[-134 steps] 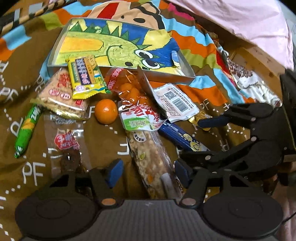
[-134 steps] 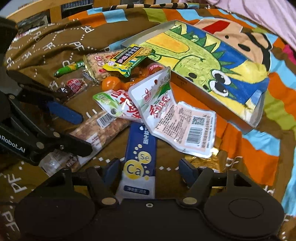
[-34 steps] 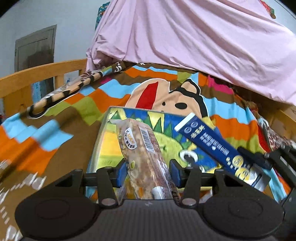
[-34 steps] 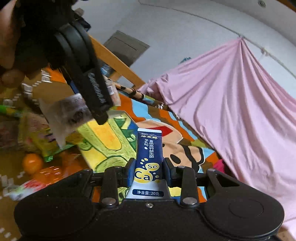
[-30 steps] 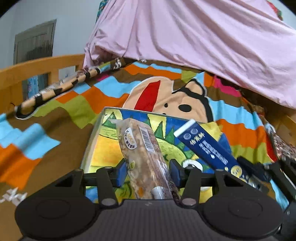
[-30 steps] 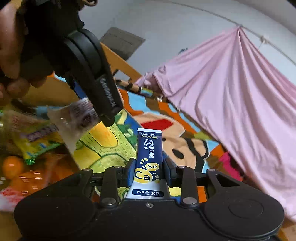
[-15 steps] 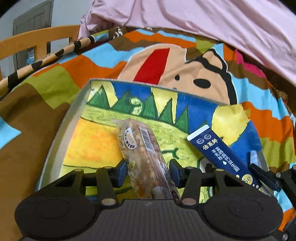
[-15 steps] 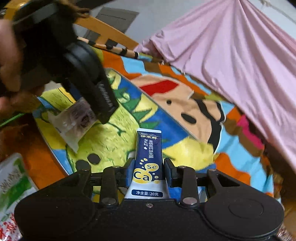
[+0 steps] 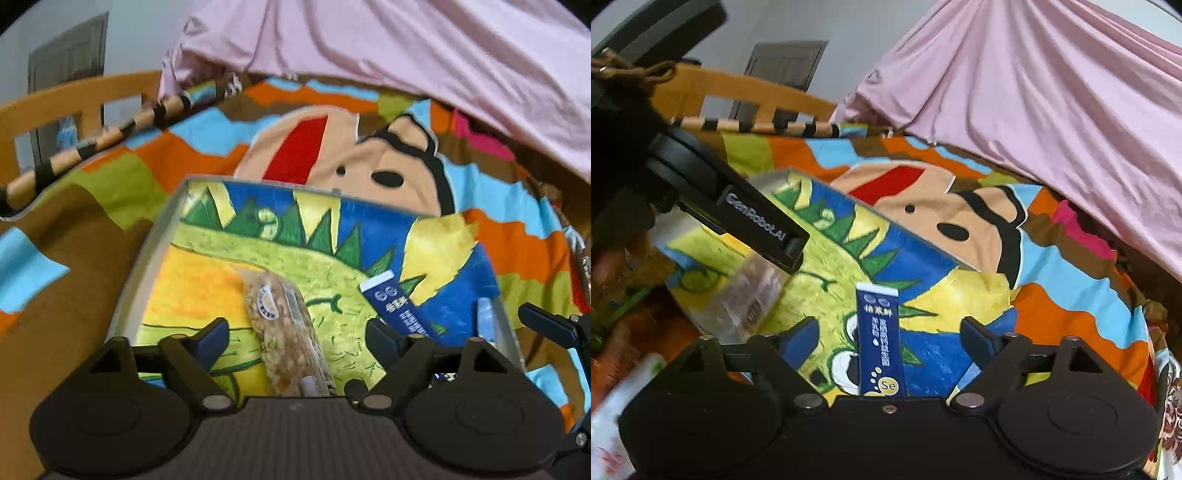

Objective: Organize snacks
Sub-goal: 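Carry both snacks into the open tin and open both grippers, then lift both tools away from the tin back over the snacks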

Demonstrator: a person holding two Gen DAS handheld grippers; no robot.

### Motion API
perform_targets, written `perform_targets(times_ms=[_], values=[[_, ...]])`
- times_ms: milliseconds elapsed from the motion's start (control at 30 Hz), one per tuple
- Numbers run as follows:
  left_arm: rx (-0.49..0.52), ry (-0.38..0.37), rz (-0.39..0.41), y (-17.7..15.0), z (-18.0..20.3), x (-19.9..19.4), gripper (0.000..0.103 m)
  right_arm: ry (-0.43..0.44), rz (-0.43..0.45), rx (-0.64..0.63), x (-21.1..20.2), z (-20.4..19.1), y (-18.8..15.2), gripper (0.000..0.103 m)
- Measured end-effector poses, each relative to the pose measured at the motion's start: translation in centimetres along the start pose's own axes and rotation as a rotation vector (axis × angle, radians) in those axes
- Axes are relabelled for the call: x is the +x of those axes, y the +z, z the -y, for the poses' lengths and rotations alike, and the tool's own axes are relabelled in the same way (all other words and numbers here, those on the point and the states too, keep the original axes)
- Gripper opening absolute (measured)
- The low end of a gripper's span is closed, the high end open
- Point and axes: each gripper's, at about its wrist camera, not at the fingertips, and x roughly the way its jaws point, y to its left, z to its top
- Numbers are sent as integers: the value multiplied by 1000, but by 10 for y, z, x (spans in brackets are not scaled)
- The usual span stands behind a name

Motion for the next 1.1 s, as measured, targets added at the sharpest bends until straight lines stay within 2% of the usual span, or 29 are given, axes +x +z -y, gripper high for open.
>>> perform_targets(times_ms=[100,167,333,567,900,1100], values=[[-10,9,61,-2,-4,-28,96,2,30,11,-18,0,4,102],[-22,18,96,-5,-8,-46,100,6,54,0,-33,-2,6,102],[-37,32,196,-21,-21,-101,102,1,122,-38,-75,-12,15,102],[-49,49,313,-53,-37,-176,102,-14,211,-18,-141,-26,26,102],[11,90,369,-107,-42,-252,103,-5,280,41,-225,-47,16,102],[6,117,334,-139,-47,-281,103,4,286,57,-262,-60,6,102]])
